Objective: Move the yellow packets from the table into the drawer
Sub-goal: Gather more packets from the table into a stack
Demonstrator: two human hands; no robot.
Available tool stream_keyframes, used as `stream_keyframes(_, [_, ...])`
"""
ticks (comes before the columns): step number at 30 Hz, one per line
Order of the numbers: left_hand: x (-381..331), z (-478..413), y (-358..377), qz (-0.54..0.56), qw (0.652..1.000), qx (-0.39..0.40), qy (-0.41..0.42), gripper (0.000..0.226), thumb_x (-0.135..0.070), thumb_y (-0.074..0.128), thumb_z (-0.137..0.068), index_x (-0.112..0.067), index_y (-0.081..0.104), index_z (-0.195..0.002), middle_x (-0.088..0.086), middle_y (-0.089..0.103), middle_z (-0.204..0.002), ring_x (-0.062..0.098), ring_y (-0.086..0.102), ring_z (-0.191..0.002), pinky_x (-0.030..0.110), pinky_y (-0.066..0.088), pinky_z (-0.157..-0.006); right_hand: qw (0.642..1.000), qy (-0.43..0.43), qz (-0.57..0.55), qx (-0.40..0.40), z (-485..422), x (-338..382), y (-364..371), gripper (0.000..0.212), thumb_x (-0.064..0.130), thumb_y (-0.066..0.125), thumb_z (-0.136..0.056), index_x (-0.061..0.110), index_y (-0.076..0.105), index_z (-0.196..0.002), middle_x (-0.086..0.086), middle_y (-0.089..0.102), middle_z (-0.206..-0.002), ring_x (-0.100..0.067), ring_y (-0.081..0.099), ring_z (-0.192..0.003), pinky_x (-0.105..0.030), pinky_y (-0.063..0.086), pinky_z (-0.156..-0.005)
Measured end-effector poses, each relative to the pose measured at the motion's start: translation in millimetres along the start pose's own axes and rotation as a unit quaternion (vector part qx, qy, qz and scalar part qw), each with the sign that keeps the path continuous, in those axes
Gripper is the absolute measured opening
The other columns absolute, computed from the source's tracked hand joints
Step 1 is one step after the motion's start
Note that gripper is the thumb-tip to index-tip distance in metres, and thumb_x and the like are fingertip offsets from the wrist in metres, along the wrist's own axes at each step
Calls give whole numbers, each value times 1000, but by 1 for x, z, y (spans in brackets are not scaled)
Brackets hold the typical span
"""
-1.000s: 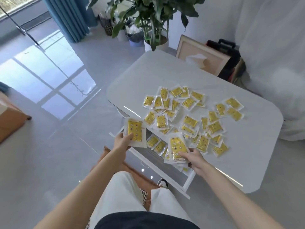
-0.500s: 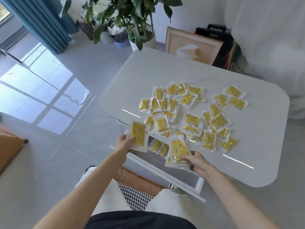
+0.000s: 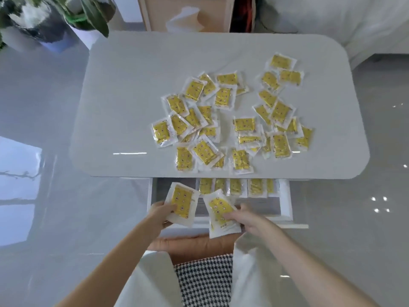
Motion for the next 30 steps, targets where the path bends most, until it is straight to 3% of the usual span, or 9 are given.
stream_keyframes(3, [17,-44,6,2,999,28,-15,16,-3,56,-91,-5,55,-107,15,63,-96,29,61,-90,33,52,-70,999,4,-29,-42,-39,-7,25,44,18,76,-80,13,43,-108,-9,61,-112,-25,61,-103,-40,52,-90])
stream_keyframes(5, [24,-68,10,13,999,29,-17,16,-2,55,-91,-5,56,-107,12,63,-91,27,61,-86,34,52,-70,998,-10,-15,-58,-59,-2,33,37,20,74,-82,13,47,-107,-5,61,-102,-21,58,-92,-31,49,-75])
stream_keyframes(11, [36,-172,22,13,1000,24,13,21,-4,52,-93,-5,52,-114,14,62,-97,32,62,-96,45,53,-86,992,-70,37,-94,-165,10,46,46,23,73,-83,5,52,-120,-11,61,-108,-18,54,-80,-25,40,-58])
stream_keyframes(14, [41,-220,33,18,999,20,31,21,-8,53,-93,-10,50,-114,12,60,-96,29,59,-94,42,51,-90,986,-112,45,-112,-217,5,54,55,28,72,-82,8,49,-128,-9,59,-122,-23,58,-101,-27,44,-68])
stream_keyframes(18, [35,-265,46,41,996,35,78,26,-10,57,-92,-6,54,-117,10,58,-96,24,54,-87,31,48,-63,972,-186,33,-136,-258,10,63,72,38,73,-80,15,42,-140,-6,48,-142,-27,50,-124,-33,45,-90])
stream_keyframes(21, [34,-294,49,47,992,13,117,31,-9,61,-88,0,57,-118,14,61,-103,31,59,-99,41,50,-91,957,-241,63,-147,-272,20,66,54,30,71,-83,12,51,-130,-6,59,-125,-19,57,-100,-24,45,-65])
stream_keyframes(23, [35,-306,49,42,990,-3,136,29,-7,61,-86,-1,60,-115,14,62,-98,30,60,-96,40,48,-92,950,-265,88,-142,-275,25,67,43,25,72,-82,14,53,-119,-1,61,-111,-13,56,-86,-18,43,-53])
stream_keyframes(26, [30,-316,52,-4,985,-3,170,21,-8,61,-82,-9,63,-102,8,61,-96,28,58,-96,33,48,-84,938,-300,109,-133,-276,36,69,43,21,75,-80,23,49,-115,6,58,-110,-13,57,-94,-22,47,-70])
stream_keyframes(30, [23,-332,47,-25,976,-30,217,72,-16,62,-59,-18,50,-130,8,59,-120,32,54,-114,46,50,-95,922,-297,192,-156,-287,49,67,59,26,79,-75,19,46,-123,4,55,-118,-17,57,-105,-35,50,-90])
Point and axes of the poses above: each hand's wrist, its own z-axis away from the middle knuckle, its own y-axis out of the palm, x = y × z, the point moved 4 cm from there along -z, towards the middle knuckle
